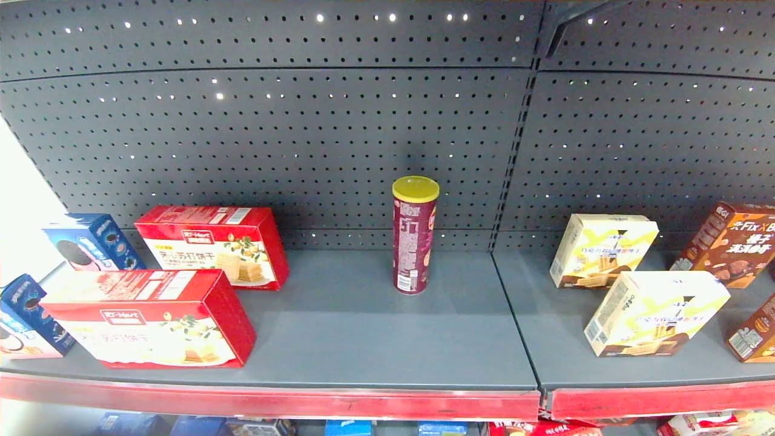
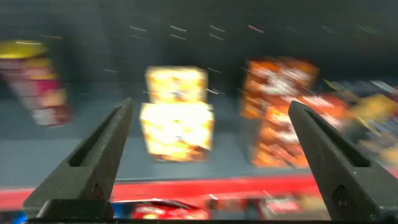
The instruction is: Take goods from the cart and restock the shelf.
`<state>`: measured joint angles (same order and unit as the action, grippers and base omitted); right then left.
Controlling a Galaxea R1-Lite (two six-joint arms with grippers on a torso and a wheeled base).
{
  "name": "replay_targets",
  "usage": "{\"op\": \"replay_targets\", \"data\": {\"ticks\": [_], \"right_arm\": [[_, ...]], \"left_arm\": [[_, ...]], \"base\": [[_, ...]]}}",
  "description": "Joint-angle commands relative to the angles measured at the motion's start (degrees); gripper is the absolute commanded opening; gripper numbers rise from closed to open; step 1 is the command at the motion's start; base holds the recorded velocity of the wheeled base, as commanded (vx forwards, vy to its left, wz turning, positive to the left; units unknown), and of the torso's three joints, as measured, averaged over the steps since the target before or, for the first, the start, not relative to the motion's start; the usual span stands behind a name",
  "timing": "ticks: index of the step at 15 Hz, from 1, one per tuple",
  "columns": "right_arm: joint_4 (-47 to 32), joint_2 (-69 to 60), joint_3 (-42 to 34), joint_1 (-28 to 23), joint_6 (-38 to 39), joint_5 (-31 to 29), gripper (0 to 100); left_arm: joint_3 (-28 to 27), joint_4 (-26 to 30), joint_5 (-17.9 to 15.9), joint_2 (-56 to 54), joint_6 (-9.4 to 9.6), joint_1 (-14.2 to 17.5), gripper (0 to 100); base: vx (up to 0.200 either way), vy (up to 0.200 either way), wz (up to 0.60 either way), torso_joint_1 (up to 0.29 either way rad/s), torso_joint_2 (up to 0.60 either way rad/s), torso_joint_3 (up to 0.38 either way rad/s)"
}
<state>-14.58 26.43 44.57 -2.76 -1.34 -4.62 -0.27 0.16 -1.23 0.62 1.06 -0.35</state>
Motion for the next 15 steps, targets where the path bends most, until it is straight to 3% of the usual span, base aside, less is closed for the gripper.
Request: {"op": "replay_targets", "data": {"ticks": [1,4,6,10,12,15], "right_arm": [[-0.6,-0.9,-3.2,-0.8,-0.3,-2.7,100],[2.9,-0.8,-9.8,-9.5,-4.8,-2.1,100],[3.3,-1.0,-9.9,-9.3,-5.1,-2.6,100],[3.0,-8.4,-14.2,-10.3,-13.6,-7.7,100],[3.0,-9.9,-14.2,-10.4,-16.4,-7.8,100],[3.5,-8.2,-14.1,-10.4,-16.4,-9.1,100]], "left_arm": [[0.0,0.0,0.0,0.1,-0.01,0.0,100],[0.0,0.0,0.0,0.1,-0.01,0.0,100],[0.0,0.0,0.0,0.1,-0.01,0.0,100],[0.0,0.0,0.0,0.1,-0.01,0.0,100],[0.0,-0.1,-0.5,0.1,1.75,0.0,100],[0.1,0.0,2.6,0.1,1.58,0.0,100]], "base": [[0.0,0.0,0.0,0.0,0.0,0.0],[0.0,0.0,0.0,0.0,0.0,0.0],[0.0,0.0,0.0,0.0,0.0,0.0],[0.0,0.0,0.0,0.0,0.0,0.0],[0.0,0.0,0.0,0.0,0.0,0.0],[0.0,0.0,0.0,0.0,0.0,0.0]]}}
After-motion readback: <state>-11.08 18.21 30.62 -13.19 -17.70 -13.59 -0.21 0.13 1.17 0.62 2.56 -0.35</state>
